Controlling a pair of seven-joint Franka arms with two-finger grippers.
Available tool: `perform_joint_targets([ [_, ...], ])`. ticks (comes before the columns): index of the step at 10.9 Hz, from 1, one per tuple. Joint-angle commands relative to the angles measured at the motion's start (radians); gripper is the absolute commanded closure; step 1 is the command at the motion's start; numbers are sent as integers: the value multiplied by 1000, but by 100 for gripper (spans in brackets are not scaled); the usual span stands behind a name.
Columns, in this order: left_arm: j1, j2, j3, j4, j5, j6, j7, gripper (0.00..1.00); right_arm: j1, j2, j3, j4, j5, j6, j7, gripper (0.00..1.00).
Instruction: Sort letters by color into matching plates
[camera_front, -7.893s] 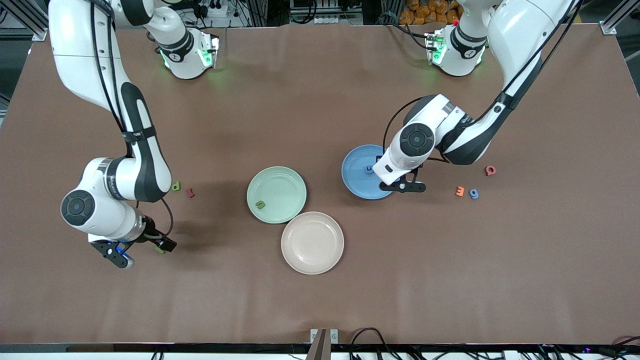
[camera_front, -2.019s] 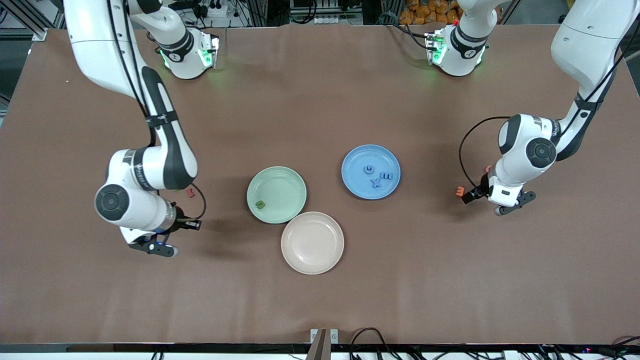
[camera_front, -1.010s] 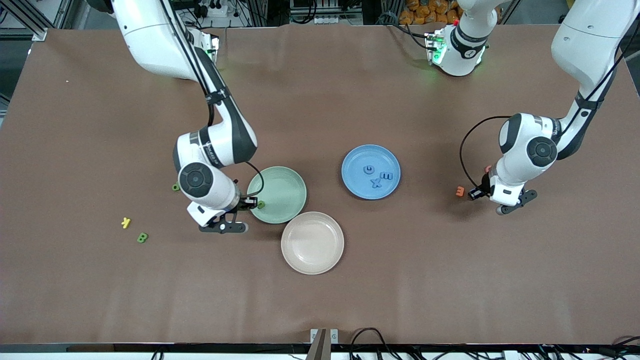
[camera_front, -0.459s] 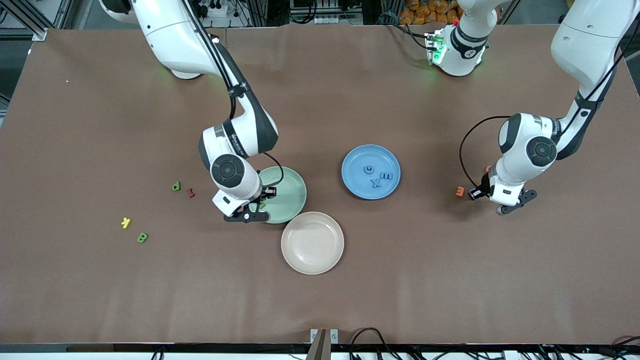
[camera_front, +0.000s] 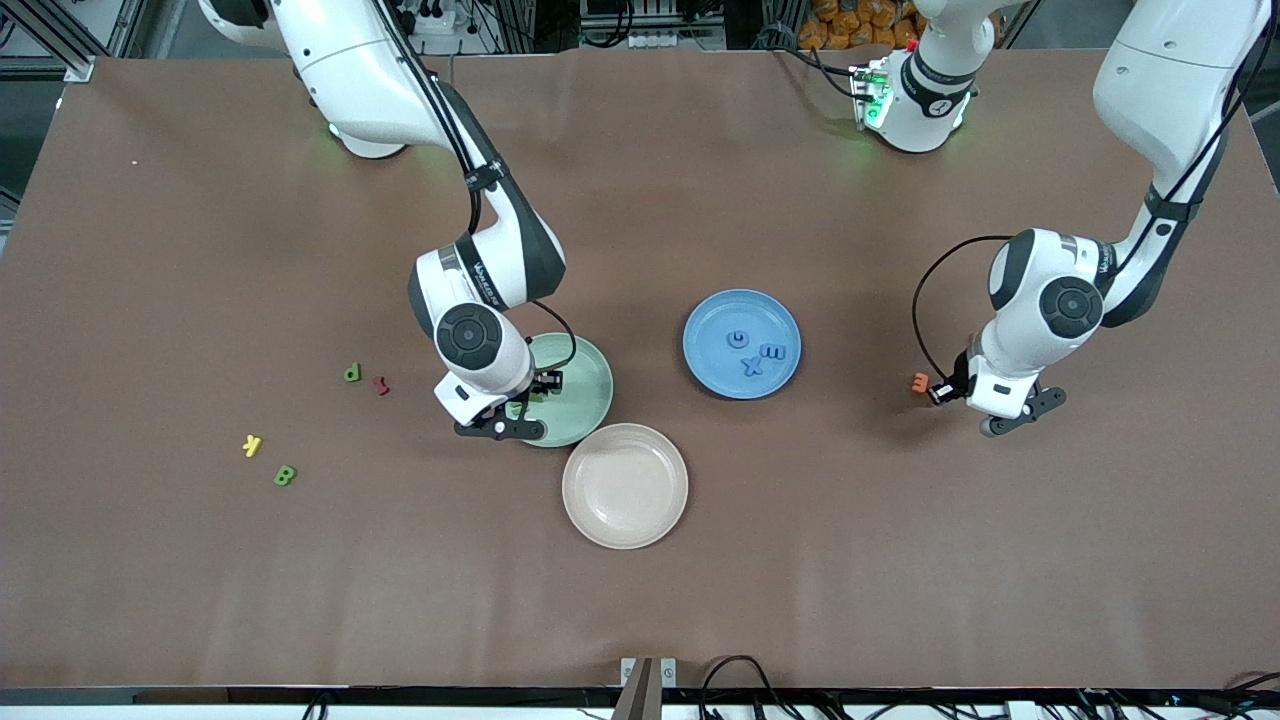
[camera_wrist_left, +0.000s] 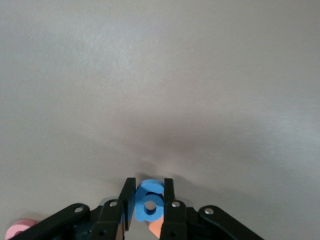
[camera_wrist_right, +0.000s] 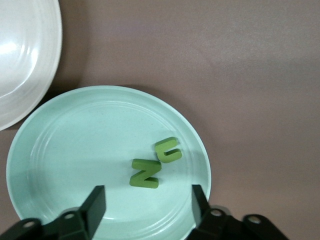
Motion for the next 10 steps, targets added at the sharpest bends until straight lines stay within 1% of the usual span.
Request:
perform_joint_targets([
  [1,-36,-43,4,37,18,-76,3,100,-11,-11,1,-6,3,-1,20,0],
  [3,-63,-57,3,40,20,-101,38,100,-48,-20,-2,-6,3,-36,20,0],
  [4,-82,-61,1,63,21,-144,70,100,-68,-23,-5,-6,0,-43,20,0],
  [6,-91,-61,-37,115,7,-260,113,100,-116,-22,-7,-6,-19,-35,20,0],
  [8,-94,-62,-97,141,-9,-306,112,100,-169,-22,-7,-3,-40,-29,18,0],
  [10,-108,-66,-128,167,-34,-349,109,100,-224,-23,-7,0,-53,-5,18,0],
])
